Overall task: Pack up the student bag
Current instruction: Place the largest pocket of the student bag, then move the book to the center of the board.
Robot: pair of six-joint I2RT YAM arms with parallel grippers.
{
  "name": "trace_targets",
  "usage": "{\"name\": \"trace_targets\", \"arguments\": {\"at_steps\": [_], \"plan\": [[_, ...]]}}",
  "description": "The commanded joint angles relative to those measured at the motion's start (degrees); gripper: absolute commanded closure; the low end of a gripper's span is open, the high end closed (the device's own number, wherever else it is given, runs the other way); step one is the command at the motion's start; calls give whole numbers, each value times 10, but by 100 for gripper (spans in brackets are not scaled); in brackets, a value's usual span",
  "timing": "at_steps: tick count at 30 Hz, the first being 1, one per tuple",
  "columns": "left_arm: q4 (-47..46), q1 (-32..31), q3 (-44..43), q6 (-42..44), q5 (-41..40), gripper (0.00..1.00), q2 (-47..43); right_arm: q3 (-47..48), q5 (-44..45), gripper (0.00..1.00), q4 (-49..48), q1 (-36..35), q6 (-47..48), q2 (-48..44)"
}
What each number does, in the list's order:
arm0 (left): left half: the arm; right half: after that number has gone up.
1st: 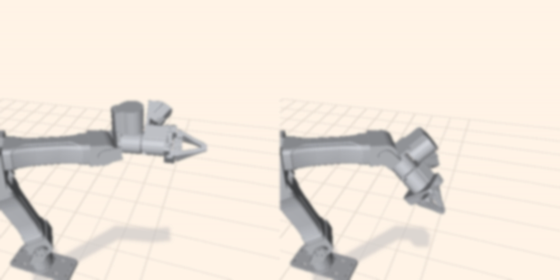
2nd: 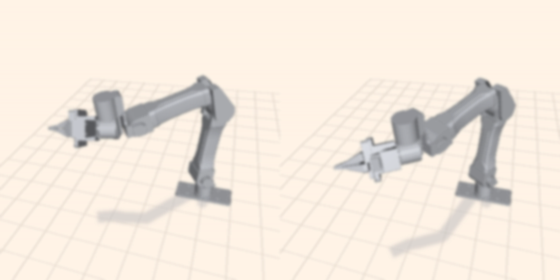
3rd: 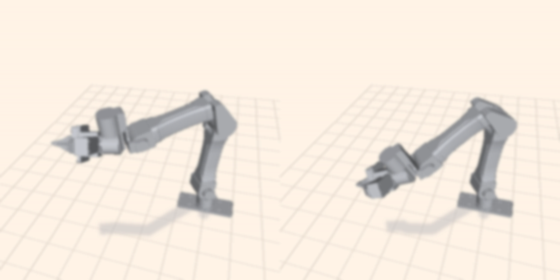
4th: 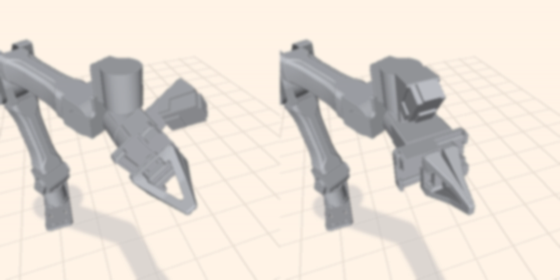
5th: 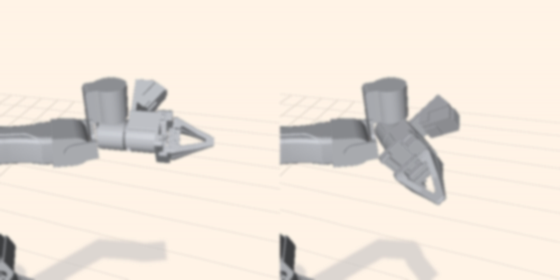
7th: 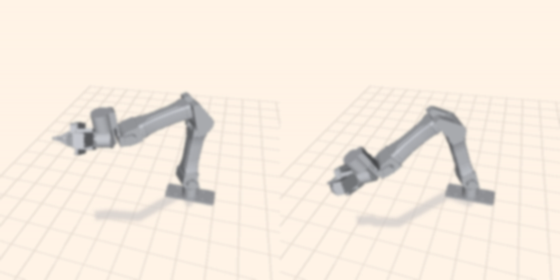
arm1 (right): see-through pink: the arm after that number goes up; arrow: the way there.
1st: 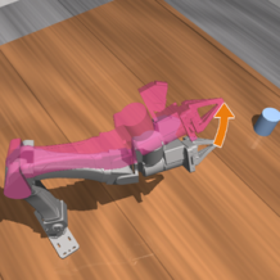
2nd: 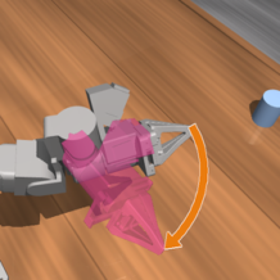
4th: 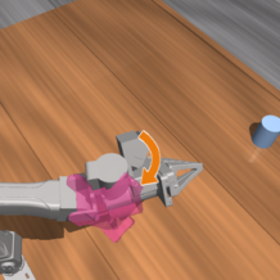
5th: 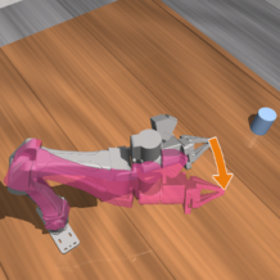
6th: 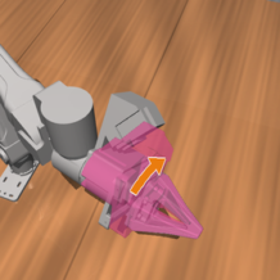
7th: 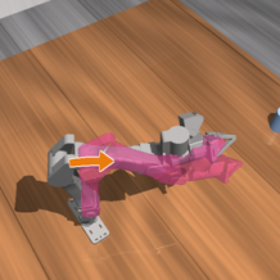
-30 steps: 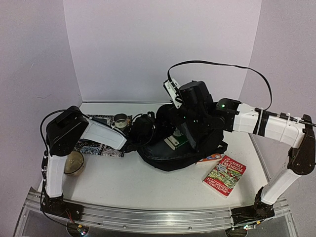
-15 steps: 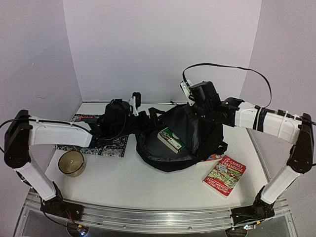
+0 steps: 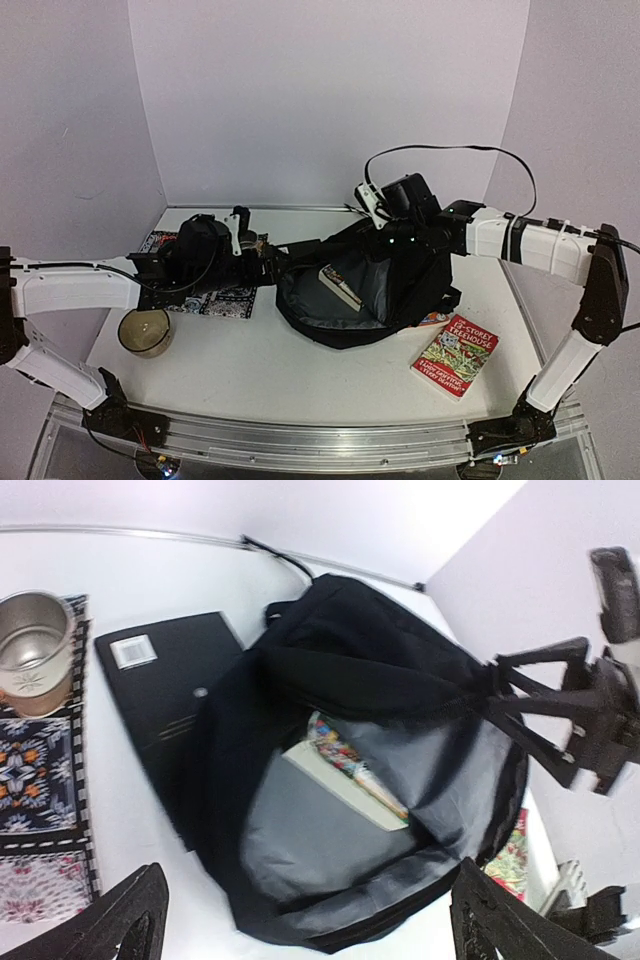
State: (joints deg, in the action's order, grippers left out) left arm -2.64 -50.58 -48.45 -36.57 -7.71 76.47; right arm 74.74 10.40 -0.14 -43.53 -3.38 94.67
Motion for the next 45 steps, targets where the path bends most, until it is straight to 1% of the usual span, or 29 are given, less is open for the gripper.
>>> {"name": "trace_targets", "arguments": {"at_steps": [1, 4, 7, 11, 15, 18, 23, 29, 32, 35, 37, 45], "plan": [[52, 29, 16, 21, -4, 1, -42, -5, -166, 27, 44, -2, -80, -40], [68, 52, 25, 29, 9, 1, -61, -22, -148, 18, 66, 0, -104, -72], [75, 67, 36, 36, 13, 1, -79, -32, -83, 16, 112, 21, -128, -87], [78, 73, 46, 42, 17, 1, -90, -66, -41, 14, 130, 53, -155, -112], [77, 73, 51, 45, 27, 1, -79, -114, -38, 13, 132, 124, -171, -109], [78, 73, 48, 51, 42, 1, -71, -134, -26, 12, 134, 158, -187, -99], [80, 77, 55, 56, 41, 1, -73, -167, -33, 12, 134, 217, -195, -112], [80, 79, 47, 60, 60, 1, -57, -162, -42, 11, 138, 232, -182, -84], [80, 80, 51, 60, 57, 1, -67, -177, -41, 7, 158, 264, -204, -101], [83, 81, 58, 59, 57, 1, -74, -206, -55, 3, 173, 307, -226, -123], [86, 83, 62, 61, 63, 1, -75, -230, -68, 2, 182, 321, -244, -139], [110, 84, 64, 76, 68, 0, -93, -303, -94, 2, 207, 333, -321, -144]]}}
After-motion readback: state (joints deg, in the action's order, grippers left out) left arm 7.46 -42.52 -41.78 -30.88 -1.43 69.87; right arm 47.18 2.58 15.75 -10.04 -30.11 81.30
